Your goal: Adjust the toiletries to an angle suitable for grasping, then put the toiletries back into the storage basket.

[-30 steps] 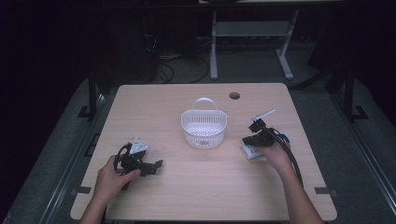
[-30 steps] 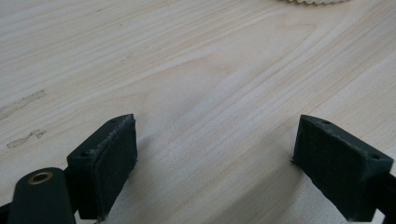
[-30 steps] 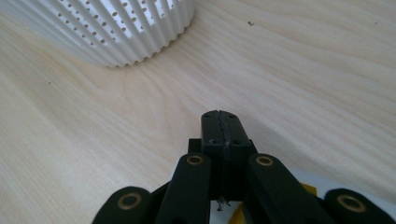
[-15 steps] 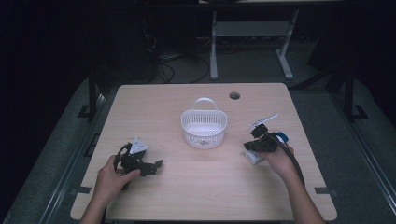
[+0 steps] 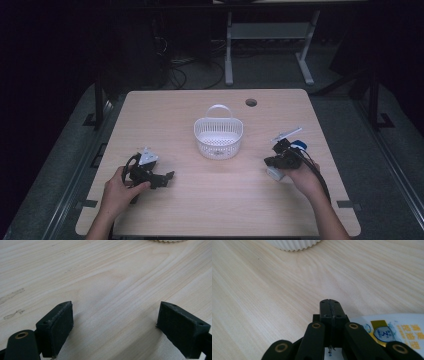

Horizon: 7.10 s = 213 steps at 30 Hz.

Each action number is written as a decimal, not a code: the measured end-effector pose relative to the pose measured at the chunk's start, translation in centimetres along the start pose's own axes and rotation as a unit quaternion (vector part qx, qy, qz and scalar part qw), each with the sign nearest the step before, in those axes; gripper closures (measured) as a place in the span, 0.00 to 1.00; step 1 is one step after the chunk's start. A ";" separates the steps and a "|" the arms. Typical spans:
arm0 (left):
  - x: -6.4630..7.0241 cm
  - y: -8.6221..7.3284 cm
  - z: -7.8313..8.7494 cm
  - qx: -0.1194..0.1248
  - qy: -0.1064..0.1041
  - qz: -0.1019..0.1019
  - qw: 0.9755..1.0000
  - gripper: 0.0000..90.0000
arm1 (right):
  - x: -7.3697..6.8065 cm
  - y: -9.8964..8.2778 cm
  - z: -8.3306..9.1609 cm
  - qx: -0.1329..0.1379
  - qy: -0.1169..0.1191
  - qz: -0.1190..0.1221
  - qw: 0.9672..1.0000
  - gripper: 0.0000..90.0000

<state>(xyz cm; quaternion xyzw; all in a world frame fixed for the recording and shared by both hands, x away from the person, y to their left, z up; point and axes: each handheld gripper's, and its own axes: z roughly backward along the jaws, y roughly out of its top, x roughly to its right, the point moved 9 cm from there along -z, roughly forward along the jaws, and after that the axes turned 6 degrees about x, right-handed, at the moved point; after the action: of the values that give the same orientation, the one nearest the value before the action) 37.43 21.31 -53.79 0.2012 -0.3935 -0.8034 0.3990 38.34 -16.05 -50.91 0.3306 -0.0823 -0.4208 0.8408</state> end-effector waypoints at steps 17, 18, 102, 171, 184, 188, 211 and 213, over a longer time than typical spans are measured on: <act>0.0 0.0 0.0 0.002 0.001 0.002 1.000 0.14 | -0.5 -1.9 1.1 0.004 0.004 -0.006 1.000 1.00; 0.0 0.0 0.0 0.003 0.001 0.002 1.000 0.14 | -0.5 -2.0 1.1 0.003 0.004 -0.006 1.000 1.00; 0.0 0.0 0.0 0.000 -0.001 0.000 1.000 0.14 | 7.5 -2.9 7.6 0.059 -0.099 -0.078 0.990 0.24; 0.0 0.0 0.0 0.000 0.000 -0.001 1.000 0.14 | 10.6 -1.4 0.0 -0.134 -0.104 -0.067 0.983 0.36; 0.0 0.0 0.0 0.000 0.000 0.000 1.000 0.14 | 10.9 -1.0 1.0 -0.117 -0.106 -0.074 0.985 0.39; 0.0 0.0 0.0 0.000 0.000 0.000 1.000 0.14 | 10.7 -0.5 2.0 -0.094 -0.104 -0.072 0.987 0.40; 0.0 0.0 0.0 -0.001 -0.001 -0.001 1.000 0.14 | 8.8 1.3 6.6 0.052 -0.095 -0.070 0.992 0.40; 0.0 0.0 0.0 -0.001 -0.001 0.000 1.000 0.15 | 8.8 1.3 6.8 0.059 -0.095 -0.070 0.991 0.40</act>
<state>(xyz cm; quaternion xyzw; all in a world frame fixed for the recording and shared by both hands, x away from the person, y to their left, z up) 37.40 21.31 -53.79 0.2003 -0.3929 -0.8042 0.3985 41.91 -25.52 -46.06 0.3429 -0.1634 -0.5023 0.7768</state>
